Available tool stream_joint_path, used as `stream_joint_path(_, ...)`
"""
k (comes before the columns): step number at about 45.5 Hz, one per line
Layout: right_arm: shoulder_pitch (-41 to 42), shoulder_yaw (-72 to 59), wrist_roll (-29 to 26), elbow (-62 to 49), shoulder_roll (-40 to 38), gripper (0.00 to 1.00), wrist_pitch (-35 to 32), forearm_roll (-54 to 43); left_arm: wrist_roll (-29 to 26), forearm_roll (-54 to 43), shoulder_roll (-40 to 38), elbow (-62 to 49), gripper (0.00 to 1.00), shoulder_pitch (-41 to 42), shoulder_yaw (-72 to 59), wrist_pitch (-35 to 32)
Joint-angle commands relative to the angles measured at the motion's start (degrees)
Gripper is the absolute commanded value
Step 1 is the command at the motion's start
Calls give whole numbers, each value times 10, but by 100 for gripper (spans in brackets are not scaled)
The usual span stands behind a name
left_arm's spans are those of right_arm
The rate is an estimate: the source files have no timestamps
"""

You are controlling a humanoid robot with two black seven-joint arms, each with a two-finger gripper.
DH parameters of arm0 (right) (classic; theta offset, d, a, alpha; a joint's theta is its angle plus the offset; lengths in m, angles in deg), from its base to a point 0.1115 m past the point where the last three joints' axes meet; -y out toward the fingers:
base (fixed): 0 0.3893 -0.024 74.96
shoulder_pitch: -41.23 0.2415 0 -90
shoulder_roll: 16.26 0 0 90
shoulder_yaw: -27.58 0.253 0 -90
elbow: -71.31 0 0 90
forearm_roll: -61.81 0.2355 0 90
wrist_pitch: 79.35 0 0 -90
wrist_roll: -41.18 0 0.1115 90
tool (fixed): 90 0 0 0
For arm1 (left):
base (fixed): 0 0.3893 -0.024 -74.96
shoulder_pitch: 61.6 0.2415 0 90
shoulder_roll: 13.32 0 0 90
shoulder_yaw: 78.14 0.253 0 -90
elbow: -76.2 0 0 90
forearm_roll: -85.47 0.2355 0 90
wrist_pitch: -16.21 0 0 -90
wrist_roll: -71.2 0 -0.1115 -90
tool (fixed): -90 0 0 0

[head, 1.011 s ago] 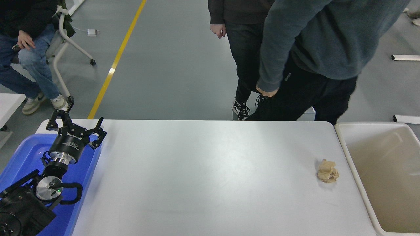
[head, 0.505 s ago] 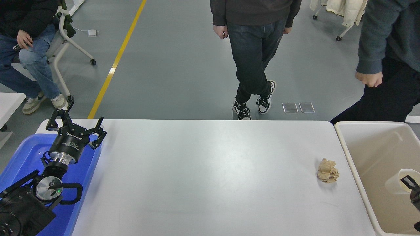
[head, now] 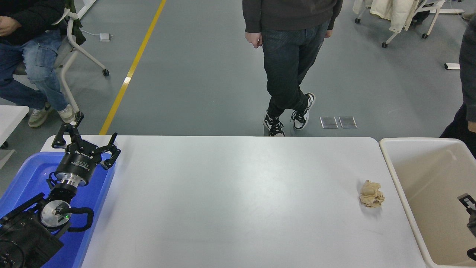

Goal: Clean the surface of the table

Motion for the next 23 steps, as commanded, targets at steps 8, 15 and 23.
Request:
stream_joint_path(8,21,243,58,157,-70,98,-1,37,0,0,0,0,100,0,0,-1)
stream_joint_path(15,-33,474,105,297,-75,99,-3,25,0,0,0,0,100,0,0,0)
stream_joint_path(23,-70,562,105,420,-71,99,-18,8,0,0,0,0,100,0,0,0)
